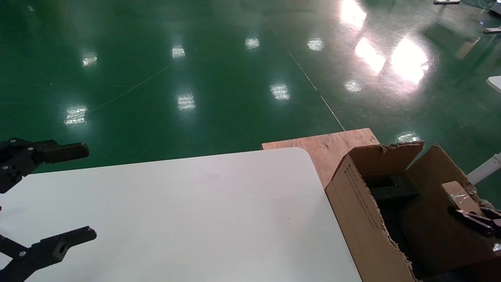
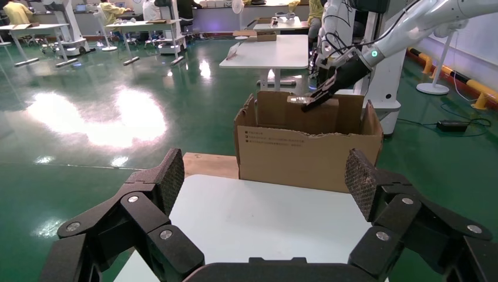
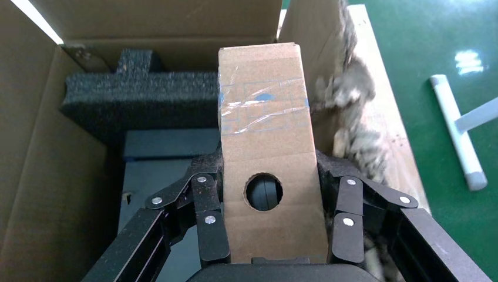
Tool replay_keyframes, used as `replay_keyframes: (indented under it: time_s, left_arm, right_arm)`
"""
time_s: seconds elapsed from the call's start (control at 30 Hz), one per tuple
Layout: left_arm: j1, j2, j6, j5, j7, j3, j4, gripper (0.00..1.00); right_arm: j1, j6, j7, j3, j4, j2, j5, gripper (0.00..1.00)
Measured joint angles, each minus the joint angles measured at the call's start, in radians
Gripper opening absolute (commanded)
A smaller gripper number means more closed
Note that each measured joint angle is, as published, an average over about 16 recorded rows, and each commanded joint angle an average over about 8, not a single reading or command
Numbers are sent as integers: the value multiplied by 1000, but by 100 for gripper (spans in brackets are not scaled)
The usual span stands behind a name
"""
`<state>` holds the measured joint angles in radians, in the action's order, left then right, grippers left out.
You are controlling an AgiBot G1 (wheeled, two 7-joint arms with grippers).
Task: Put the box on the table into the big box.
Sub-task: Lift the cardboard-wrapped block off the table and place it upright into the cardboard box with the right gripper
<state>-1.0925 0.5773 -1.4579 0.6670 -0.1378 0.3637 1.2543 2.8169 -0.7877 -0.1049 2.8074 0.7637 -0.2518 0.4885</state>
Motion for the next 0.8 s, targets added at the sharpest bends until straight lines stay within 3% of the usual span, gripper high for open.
replay_keyframes:
  time_s: [0.57,0.63,0.8]
  left_arm:
    - [0,0,0,0,0,0,0,100]
    - [0,0,0,0,0,0,0,100]
    - [0,0,0,0,0,0,0,100]
  right_arm:
    - [49,18,-49,38,22,-44,87,0]
    - [50,19,-53,37,23,-44,96,16]
    - [53,19,-60,33,24,-40,116,79]
